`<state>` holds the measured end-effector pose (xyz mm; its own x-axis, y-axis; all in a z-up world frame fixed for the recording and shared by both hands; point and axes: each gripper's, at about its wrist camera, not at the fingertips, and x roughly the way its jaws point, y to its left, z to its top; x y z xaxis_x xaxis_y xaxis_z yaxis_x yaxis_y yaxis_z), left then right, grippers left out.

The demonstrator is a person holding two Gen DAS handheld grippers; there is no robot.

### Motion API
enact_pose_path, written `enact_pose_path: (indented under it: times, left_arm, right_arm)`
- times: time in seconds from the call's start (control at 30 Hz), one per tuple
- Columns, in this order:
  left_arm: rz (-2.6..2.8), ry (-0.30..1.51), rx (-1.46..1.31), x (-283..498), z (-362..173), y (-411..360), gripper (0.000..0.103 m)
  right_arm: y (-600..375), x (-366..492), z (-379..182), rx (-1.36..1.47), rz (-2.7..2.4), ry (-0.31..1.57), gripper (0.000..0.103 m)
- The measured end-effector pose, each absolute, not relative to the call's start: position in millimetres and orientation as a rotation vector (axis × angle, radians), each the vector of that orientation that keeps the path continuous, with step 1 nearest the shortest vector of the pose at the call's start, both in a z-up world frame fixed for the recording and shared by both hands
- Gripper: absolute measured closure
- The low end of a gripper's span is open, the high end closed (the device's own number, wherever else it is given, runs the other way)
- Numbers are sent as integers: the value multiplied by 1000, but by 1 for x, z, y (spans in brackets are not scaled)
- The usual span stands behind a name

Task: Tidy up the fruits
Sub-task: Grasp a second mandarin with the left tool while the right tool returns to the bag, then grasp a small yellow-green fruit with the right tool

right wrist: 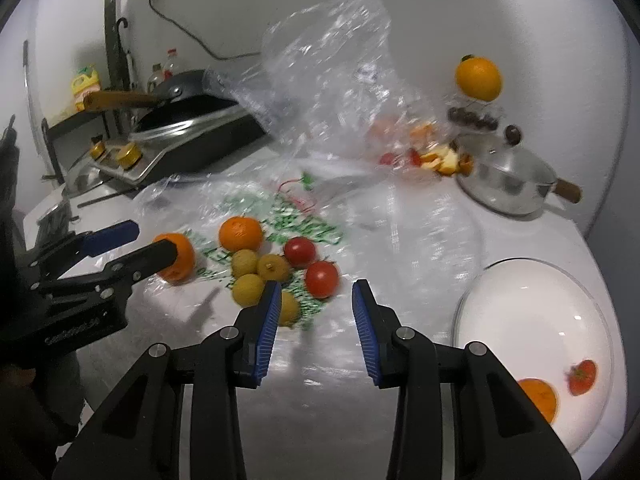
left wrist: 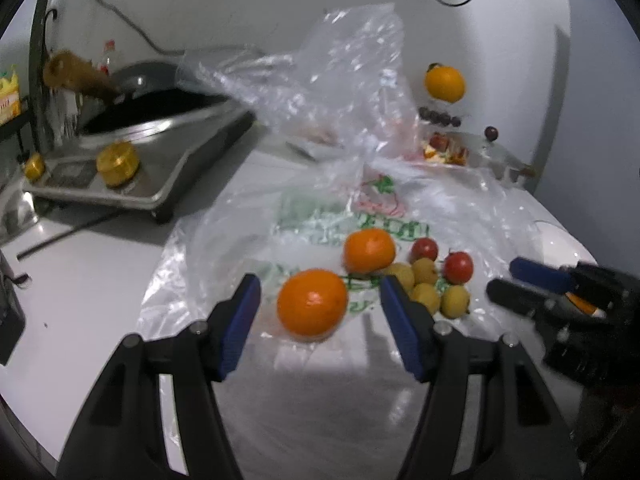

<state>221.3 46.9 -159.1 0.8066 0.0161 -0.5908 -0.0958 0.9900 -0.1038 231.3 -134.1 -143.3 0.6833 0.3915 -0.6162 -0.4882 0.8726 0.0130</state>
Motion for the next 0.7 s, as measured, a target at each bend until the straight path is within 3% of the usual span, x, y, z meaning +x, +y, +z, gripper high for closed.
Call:
enact_pose_path:
  times: [0.43,0.5,0.57,0.7]
  left_arm:
    - [36,766,-124,249,-174,55,40]
    - [26,769,-139,249,-175,56,40]
    - [24,770,-131,249,-175,55,50]
    - [17,754,-117,247,-173,53,58]
  right_arm:
    - [-104,249,-166,-202,544,754,65]
    - [-104,251,-168,-204,539,762,69]
    - [-104,251,-169,-204,539,766,72]
    - [-104,250,-169,-207,540,761,75]
